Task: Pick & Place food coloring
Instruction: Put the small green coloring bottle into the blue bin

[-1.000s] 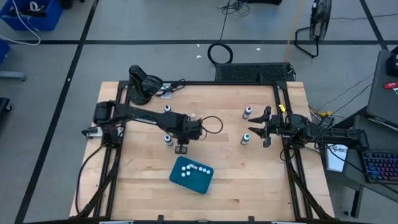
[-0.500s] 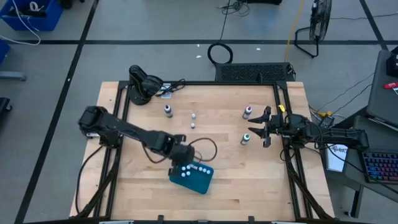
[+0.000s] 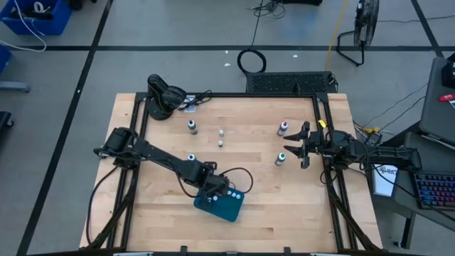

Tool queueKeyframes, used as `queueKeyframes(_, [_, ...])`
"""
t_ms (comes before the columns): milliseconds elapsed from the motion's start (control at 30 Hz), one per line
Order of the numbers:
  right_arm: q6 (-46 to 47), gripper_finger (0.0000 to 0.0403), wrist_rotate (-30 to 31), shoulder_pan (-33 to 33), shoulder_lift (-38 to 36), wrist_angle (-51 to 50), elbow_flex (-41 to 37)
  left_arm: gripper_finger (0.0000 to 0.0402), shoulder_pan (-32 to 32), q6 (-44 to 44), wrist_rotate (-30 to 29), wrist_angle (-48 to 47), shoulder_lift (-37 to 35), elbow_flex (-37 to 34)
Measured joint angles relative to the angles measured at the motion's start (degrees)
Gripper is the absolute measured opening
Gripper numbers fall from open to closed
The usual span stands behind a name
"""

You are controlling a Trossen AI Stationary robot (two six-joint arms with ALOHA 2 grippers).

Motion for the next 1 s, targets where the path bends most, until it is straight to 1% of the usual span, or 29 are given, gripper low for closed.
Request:
queueKeyframes(200, [0.0,0.016,-0.02,0.01,-0.01,-0.03,0.0,0.0066,0.12,-0.64,0.03,1.82,0.84,0.0])
queueKeyframes(500, [0.0,0.016,0.0,-0.01,0.04,-0.22,-0.01,0.0066,0.59,-2.12,1.35,1.25,2.24,-0.91])
queueKeyframes(833, [0.0,0.016,-0.02,0.0,0.04,-0.22,-0.02,0.0066,1.26,-2.07,5.23,3.53,3.72,-1.29])
queueKeyframes(900, [0.0,0.016,0.0,0.0,0.04,-0.18,-0.02,0.0075,1.26,-2.09,5.61,3.83,3.72,-1.29])
queueKeyframes(1000, [0.0,0.016,-0.02,-0.01,0.07,-0.22,-0.02,0.0112,1.26,-2.08,5.61,3.87,3.72,-1.29])
